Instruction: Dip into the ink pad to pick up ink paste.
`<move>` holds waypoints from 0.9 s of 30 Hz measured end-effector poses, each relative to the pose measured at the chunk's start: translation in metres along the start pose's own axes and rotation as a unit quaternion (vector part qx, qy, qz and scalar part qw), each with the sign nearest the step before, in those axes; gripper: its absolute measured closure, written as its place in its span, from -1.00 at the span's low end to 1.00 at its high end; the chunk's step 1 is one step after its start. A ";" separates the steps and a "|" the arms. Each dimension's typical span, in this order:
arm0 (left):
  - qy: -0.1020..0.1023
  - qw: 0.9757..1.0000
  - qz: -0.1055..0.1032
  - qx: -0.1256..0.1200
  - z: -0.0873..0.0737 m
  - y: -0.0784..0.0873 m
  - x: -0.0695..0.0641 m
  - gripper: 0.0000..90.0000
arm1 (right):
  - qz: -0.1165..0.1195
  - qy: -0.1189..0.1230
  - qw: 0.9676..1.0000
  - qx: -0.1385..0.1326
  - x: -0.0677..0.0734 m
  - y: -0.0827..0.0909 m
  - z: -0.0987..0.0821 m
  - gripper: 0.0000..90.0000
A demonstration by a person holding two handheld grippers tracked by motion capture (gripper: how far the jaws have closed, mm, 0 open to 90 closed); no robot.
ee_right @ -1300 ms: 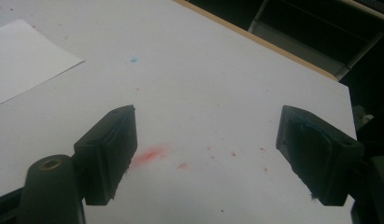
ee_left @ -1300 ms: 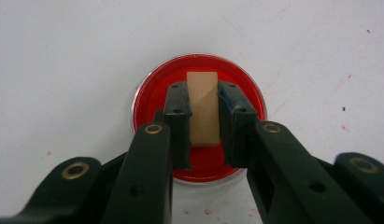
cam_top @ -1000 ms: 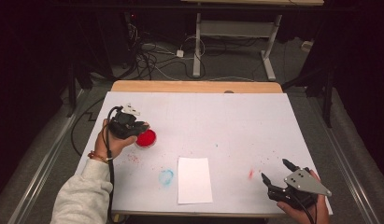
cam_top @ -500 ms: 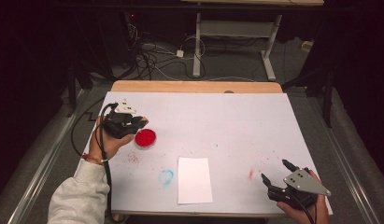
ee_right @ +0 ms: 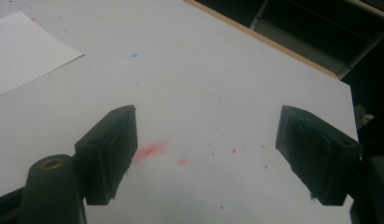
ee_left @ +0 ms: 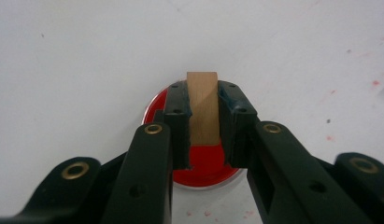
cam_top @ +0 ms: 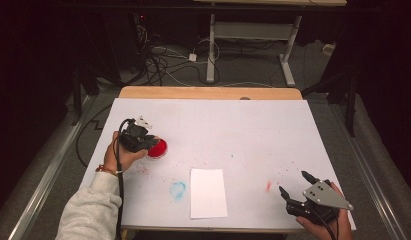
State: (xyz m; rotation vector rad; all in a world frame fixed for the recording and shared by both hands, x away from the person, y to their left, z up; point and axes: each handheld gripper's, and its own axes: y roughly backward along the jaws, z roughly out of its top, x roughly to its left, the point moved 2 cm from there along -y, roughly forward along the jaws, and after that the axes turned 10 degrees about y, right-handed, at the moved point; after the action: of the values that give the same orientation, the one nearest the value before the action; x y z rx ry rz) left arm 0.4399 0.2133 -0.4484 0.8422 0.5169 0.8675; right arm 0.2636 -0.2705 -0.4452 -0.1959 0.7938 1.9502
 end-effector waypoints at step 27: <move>0.037 0.998 -0.036 0.021 -0.009 -0.019 0.009 0.64 | 0.007 -0.005 1.000 -0.016 0.000 0.002 0.004 -0.54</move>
State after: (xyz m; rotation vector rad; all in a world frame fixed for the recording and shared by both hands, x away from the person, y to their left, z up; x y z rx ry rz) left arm 0.4474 0.2172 -0.4693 0.8272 0.6295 0.8255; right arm 0.2625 -0.2685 -0.4416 -0.2003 0.7609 1.9764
